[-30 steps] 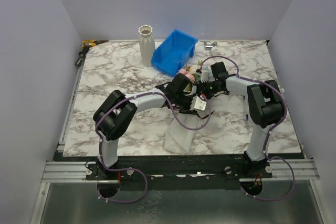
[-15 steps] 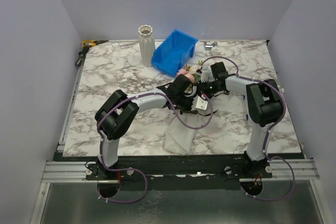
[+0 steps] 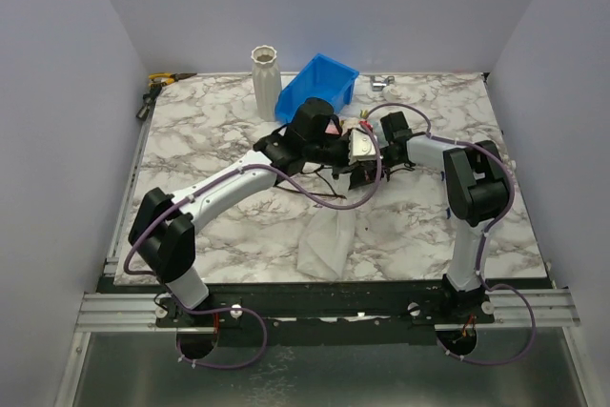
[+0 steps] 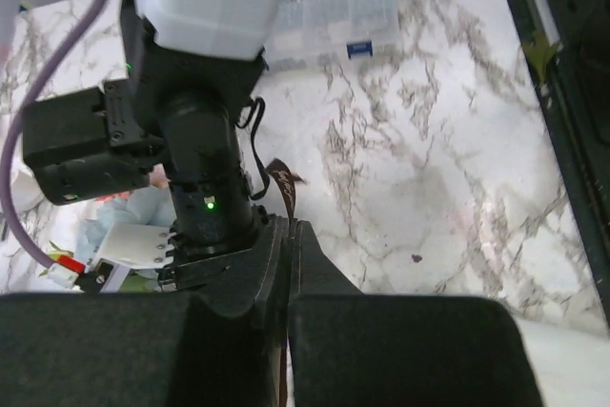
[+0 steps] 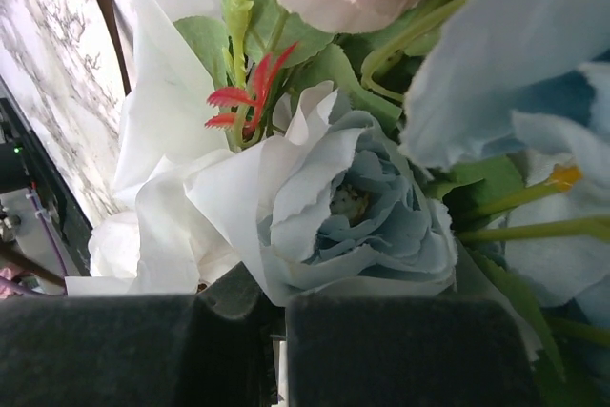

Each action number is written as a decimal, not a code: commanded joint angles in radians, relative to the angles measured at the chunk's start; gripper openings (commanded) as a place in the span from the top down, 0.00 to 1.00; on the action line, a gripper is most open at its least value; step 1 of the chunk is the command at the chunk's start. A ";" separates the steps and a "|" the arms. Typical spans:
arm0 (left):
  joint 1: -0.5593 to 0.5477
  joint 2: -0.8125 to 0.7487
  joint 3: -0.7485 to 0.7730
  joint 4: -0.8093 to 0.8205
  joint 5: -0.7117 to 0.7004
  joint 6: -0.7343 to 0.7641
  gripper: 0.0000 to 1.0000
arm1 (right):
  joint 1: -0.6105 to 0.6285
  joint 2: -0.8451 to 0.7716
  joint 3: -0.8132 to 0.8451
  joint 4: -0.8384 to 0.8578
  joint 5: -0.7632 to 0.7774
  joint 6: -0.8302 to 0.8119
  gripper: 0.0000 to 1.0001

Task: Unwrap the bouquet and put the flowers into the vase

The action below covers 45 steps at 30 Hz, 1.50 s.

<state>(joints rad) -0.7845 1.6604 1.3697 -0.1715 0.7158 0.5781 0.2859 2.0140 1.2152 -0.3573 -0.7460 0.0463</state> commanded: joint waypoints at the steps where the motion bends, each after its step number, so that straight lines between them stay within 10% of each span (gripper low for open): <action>1: 0.010 -0.087 0.028 0.027 -0.027 -0.176 1.00 | 0.005 0.122 -0.034 -0.056 0.222 -0.016 0.99; 29: 0.040 -0.120 0.323 0.167 0.167 -0.564 1.00 | 0.005 0.147 -0.014 -0.075 0.265 0.005 0.99; 39: 0.071 -0.194 0.228 0.131 0.222 -0.561 1.00 | 0.004 0.144 -0.014 -0.078 0.255 0.005 0.99; 45: 0.159 -0.302 0.108 -0.263 0.252 -0.252 1.00 | 0.005 0.126 -0.025 -0.072 0.242 0.000 0.99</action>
<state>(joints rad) -0.6643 1.4391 1.5532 -0.1242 0.9199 0.0711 0.2859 2.0491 1.2530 -0.3954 -0.7452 0.0959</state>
